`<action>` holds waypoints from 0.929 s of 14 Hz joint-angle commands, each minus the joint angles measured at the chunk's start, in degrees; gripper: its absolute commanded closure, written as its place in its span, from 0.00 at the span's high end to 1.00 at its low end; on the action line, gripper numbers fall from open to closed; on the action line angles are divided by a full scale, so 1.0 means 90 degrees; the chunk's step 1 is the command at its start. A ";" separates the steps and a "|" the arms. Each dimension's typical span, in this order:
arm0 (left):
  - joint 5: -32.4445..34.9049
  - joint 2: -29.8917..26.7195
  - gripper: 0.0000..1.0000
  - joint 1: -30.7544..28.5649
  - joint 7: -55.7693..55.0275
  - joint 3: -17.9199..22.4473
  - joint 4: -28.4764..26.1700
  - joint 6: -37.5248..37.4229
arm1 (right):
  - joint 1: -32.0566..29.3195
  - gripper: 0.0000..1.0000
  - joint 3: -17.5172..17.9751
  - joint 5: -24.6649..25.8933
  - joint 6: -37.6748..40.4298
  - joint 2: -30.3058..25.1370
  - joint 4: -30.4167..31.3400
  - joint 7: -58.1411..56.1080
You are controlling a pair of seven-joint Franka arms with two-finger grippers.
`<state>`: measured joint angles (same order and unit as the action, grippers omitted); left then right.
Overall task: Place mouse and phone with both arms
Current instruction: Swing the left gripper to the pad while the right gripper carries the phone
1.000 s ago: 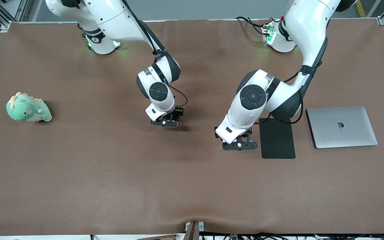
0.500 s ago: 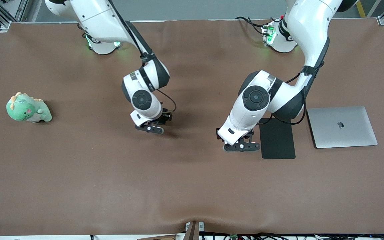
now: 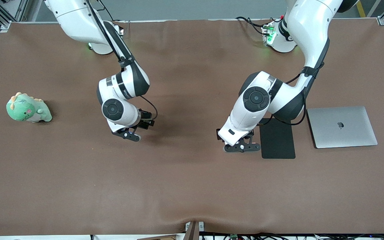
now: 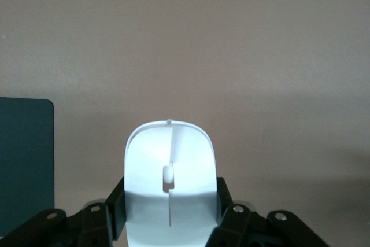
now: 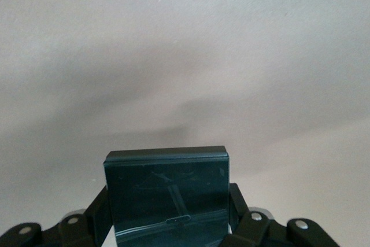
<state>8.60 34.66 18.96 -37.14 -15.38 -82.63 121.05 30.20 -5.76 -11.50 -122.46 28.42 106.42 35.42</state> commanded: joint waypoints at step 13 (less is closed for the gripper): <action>0.0556 -0.0805 0.00 -0.1862 0.0963 -0.0029 -0.2496 0.1086 | -0.1949 0.00 0.0054 0.0086 -0.0649 -0.1107 0.1963 -0.1912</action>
<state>10.80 30.08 4.35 -29.53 -15.32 -97.87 124.10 14.49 -6.11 -11.19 -125.87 21.97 119.60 21.34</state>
